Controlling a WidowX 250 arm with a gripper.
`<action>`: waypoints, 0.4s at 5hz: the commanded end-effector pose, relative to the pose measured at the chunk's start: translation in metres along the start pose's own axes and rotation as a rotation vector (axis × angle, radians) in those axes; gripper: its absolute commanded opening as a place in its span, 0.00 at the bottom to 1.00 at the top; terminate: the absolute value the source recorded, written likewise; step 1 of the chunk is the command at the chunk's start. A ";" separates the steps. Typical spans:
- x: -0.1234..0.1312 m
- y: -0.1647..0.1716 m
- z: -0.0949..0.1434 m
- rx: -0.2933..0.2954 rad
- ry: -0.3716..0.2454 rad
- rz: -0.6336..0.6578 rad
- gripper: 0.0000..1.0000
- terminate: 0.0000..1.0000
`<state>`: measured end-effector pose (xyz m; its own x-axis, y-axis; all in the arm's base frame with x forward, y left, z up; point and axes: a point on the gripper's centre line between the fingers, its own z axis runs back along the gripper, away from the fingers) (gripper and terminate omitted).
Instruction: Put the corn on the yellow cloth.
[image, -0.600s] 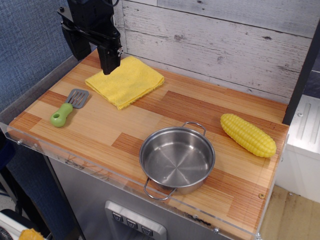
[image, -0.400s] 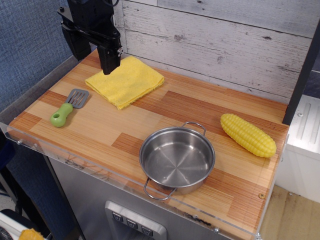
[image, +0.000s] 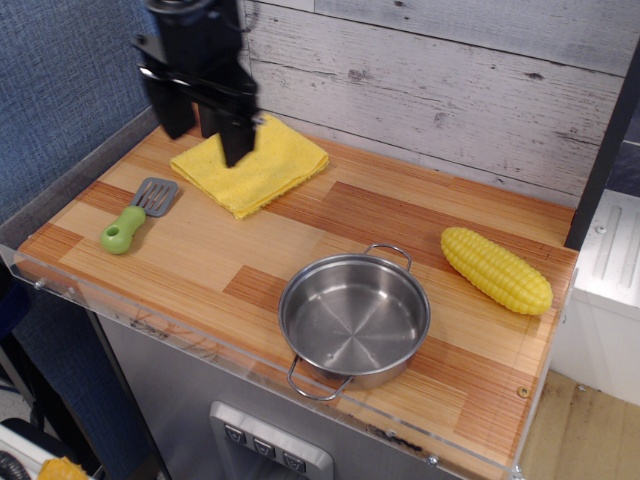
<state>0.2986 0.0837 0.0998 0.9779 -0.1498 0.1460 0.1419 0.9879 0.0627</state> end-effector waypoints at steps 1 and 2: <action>0.024 -0.058 0.018 -0.046 -0.050 0.079 1.00 0.00; 0.040 -0.100 0.018 -0.108 -0.020 0.196 1.00 0.00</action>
<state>0.3147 -0.0251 0.1042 0.9904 0.0572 0.1255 -0.0482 0.9961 -0.0741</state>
